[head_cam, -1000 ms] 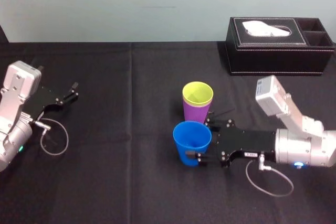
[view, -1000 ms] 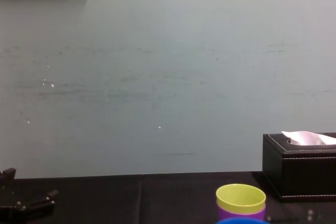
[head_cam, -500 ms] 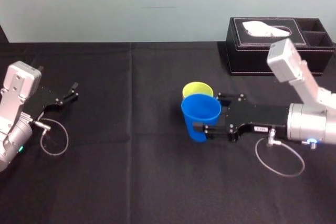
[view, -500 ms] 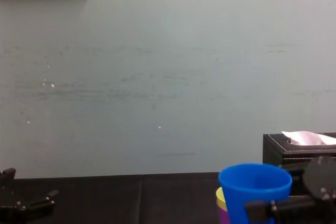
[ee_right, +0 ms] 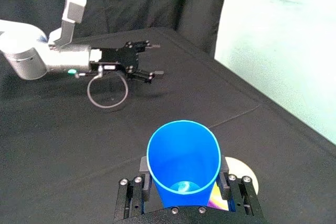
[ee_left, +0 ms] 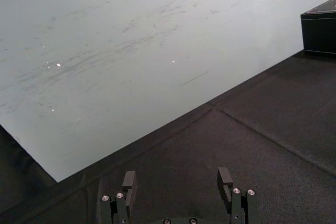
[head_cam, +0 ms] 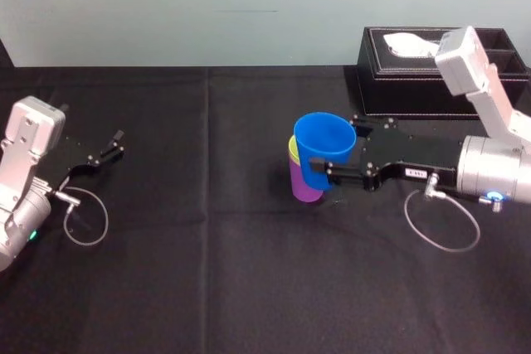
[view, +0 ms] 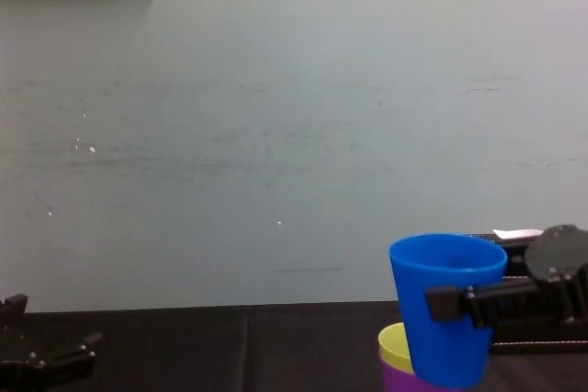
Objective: Stack the three plastic cups sequentially using one hand.
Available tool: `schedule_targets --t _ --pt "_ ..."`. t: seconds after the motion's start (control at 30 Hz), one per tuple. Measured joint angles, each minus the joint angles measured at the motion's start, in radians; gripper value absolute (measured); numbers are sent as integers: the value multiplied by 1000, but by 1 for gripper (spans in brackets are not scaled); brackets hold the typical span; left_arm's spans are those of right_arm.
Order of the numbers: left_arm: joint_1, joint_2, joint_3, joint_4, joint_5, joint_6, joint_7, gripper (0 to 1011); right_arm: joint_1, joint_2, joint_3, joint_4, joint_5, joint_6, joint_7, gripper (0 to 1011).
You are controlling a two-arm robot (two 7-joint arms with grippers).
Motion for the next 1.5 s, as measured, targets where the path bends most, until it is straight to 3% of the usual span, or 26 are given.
schedule_targets --t 0.33,0.97,1.5 --pt "0 0 0 0 0 0 0 1011 40 -30 -3 39 -1 4 -18 724" --pt "0 0 0 0 0 0 0 1012 132 -112 -44 181 -39 -2 -8 724" --pt "0 0 0 0 0 0 0 1011 154 -132 -63 231 -54 -7 12 724"
